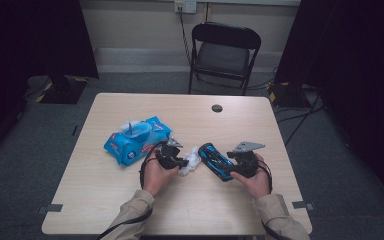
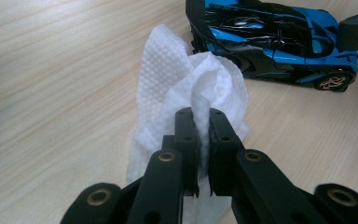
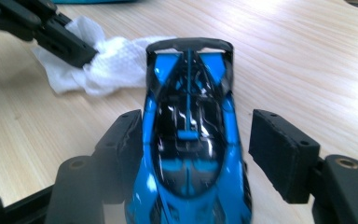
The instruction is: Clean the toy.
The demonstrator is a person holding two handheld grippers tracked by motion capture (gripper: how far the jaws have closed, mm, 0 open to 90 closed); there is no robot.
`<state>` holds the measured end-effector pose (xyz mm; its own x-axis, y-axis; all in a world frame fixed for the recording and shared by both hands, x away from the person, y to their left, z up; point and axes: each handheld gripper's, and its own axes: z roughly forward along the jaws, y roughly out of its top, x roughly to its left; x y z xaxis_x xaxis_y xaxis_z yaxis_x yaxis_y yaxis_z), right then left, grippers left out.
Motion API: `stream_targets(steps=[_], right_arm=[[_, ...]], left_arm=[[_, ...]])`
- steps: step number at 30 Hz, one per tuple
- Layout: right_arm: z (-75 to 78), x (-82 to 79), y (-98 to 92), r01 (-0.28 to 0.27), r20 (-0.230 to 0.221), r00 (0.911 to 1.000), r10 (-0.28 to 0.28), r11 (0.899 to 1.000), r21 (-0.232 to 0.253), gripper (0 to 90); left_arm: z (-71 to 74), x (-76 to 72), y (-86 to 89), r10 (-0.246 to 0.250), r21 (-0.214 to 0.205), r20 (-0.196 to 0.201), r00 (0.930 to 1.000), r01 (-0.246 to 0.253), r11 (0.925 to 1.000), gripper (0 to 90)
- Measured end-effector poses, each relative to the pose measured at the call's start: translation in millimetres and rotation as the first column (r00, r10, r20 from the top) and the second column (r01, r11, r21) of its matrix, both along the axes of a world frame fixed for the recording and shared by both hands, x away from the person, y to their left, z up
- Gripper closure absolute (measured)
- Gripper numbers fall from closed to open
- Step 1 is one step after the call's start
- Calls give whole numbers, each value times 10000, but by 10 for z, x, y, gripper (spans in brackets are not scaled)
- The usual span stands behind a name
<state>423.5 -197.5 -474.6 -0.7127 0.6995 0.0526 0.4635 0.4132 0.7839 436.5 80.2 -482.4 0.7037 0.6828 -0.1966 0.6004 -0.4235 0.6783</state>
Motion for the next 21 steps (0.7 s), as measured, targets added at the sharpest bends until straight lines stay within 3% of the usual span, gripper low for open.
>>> stream_targets(steps=[6, 10, 12, 21], right_arm=[[-37, 86, 104, -110, -77, 9999, 110, 9999, -64, 352], [-41, 89, 167, -408, -67, 9992, 407, 9988, -265, 415], [-52, 87, 196, -278, -14, 9996, 278, 9974, -663, 448], [-45, 85, 230, -146, 80, 9998, 154, 9955, -940, 471]], left_arm=[[-44, -13, -69, -82, -17, -51, 10000, 82, 10000, 844], [-66, -29, -70, -70, -68, -23, 10000, 69, 10000, 844], [-71, -35, -64, -68, -88, -32, 10000, 68, 9999, 844], [-84, -24, -136, -79, -22, 33, 10000, 79, 10000, 838]])
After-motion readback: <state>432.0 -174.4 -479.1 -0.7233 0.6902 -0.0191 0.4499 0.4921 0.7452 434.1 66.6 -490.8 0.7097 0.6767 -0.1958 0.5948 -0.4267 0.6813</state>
